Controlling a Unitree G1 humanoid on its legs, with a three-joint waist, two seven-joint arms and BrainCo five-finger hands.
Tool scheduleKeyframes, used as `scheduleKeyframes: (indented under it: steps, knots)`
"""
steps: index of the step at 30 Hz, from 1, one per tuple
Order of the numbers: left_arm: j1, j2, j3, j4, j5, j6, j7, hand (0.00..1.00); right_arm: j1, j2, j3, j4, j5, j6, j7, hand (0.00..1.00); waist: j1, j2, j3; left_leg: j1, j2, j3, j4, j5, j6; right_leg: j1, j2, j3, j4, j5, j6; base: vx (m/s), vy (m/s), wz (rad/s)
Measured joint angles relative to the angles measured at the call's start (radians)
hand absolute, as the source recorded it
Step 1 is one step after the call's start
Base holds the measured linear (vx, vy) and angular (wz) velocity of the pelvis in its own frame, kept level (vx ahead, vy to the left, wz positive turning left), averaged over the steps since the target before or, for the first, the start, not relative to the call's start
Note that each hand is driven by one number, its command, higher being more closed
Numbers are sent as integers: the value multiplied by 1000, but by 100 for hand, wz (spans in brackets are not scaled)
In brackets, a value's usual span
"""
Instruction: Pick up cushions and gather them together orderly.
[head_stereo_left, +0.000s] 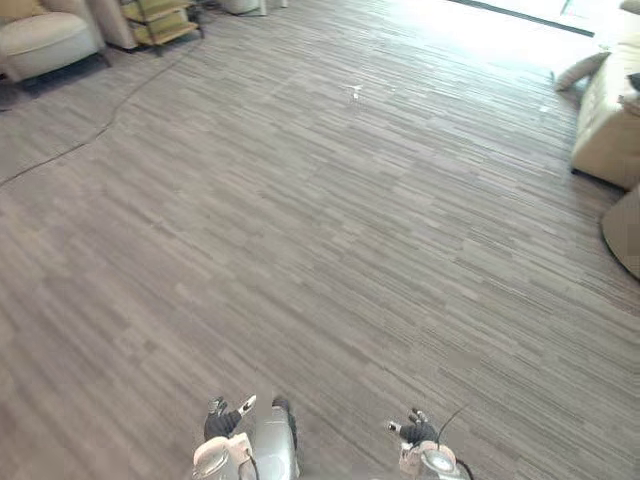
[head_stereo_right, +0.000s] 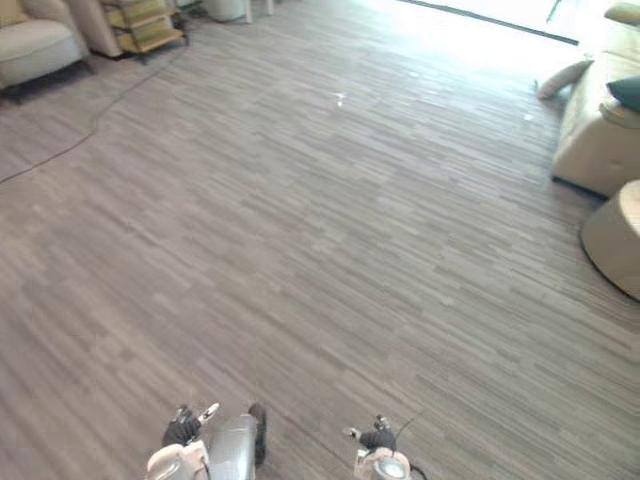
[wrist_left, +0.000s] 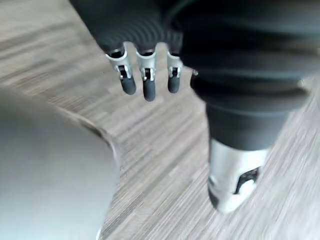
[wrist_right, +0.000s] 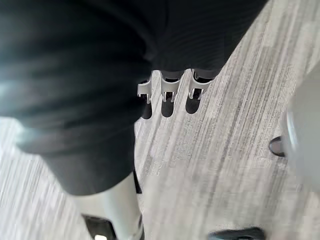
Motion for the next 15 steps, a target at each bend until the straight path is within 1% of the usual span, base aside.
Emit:
scheduleKeyframes:
  steps: [1, 2, 3, 4, 5, 6, 7, 8, 9, 10, 11, 12, 13, 14, 15]
  knots:
    - [-17, 18, -26, 33, 2, 10, 1, 0, -2, -9, 1, -4, -5, -4, 2, 0, -16, -1, 6, 74, -22, 4, -12, -37, 24, -94, -41, -25, 252, 55, 57, 580, 254, -33]
    - [-17, 20, -35, 39, 4, 13, 1, 0, -4, -9, 1, -9, -5, -6, 2, 0, -23, 2, 8, 106, -23, 4, -17, -53, 30, -114, -49, -41, 314, 53, 53, 645, 241, -29]
    - [-17, 17, -57, 52, 15, 15, 1, 0, -5, -7, 2, -42, -7, -12, 6, 0, -45, 27, 20, 227, -20, 15, -65, -96, 31, -173, -80, -133, 419, 30, 12, 510, 151, -22]
    - [-17, 15, -60, 52, 15, 16, 1, 0, -5, -7, 3, -43, -7, -13, 8, 0, -46, 29, 18, 255, -18, 23, -87, -105, 30, -193, -88, -158, 424, 24, 1, 486, 120, -43]
    - [-22, 12, -73, 52, 18, 17, 1, 0, -12, -7, 4, -45, -8, -16, 10, 0, -45, 36, 17, 327, -8, 40, -149, -129, 10, -271, -101, -243, 390, 4, -31, 380, 74, -40]
    - [-24, 12, -74, 55, 21, 18, -1, 0, -22, -8, 3, -42, -8, -15, 11, 0, -47, 35, 20, 366, -5, 54, -184, -129, 10, -310, -105, -287, 336, -9, -52, 575, 78, -43]
    - [-30, 12, -78, 68, 23, 19, -1, 0, -30, -15, 1, -43, -8, -17, 10, 0, -57, 34, 20, 418, -2, 65, -241, -129, 9, -368, -100, -354, 214, -12, -59, 482, 41, -19]
    - [-34, 12, -85, 75, 23, 20, -1, 0, -34, -19, 1, -41, -8, -18, 11, 0, -61, 35, 21, 432, -1, 66, -257, -129, 9, -381, -98, -373, 159, -8, -59, 605, 8, -1]
    - [-48, 11, -106, 92, 24, 21, -3, 0, -44, -36, -1, -40, -8, -16, 11, 0, -71, 40, 25, 478, 2, 69, -305, -128, 8, -414, -82, -408, -27, 32, -58, 529, -46, 17]
    - [-51, 11, -124, 97, 33, 22, -4, 0, -46, -44, -4, -38, -8, -14, 11, 0, -79, 40, 25, 506, -1, 68, -334, -128, 8, -422, -66, -412, -167, 91, -49, 674, -95, 33]
    - [-42, 14, -130, 100, 53, 21, -7, 0, -42, -49, -17, -34, -8, -11, 11, 0, -89, 29, 28, 555, -21, 51, -367, -128, 7, -416, -56, -391, -331, 178, -55, 597, -118, 29]
    - [-41, 14, -127, 101, 64, 21, -7, 0, -41, -50, -24, -30, -8, -10, 11, 0, -91, 23, 28, 584, -30, 46, -371, -128, 7, -417, -54, -364, -337, 235, -90, 522, -129, 26]
    - [-40, 6, -117, 106, 82, 21, -6, 0, -39, -62, -34, -28, -11, -4, 11, 0, -101, 38, 23, 615, -19, 32, -349, -122, -2, -413, -47, -338, -276, 298, -148, 694, -209, 14]
    - [-35, -10, -111, 106, 89, 21, -6, 0, -39, -74, -38, -29, -28, -2, 13, 0, -104, 66, 23, 596, 18, 6, -233, -105, -31, -407, -34, -347, -196, 223, -157, 692, -219, 8]
    - [-35, -15, -111, 106, 94, 20, -6, 0, -39, -80, -38, -34, -30, -2, 13, 0, -104, 78, 28, 563, 38, -10, -134, -90, -56, -393, -28, -352, -178, 192, -160, 813, -262, -5]
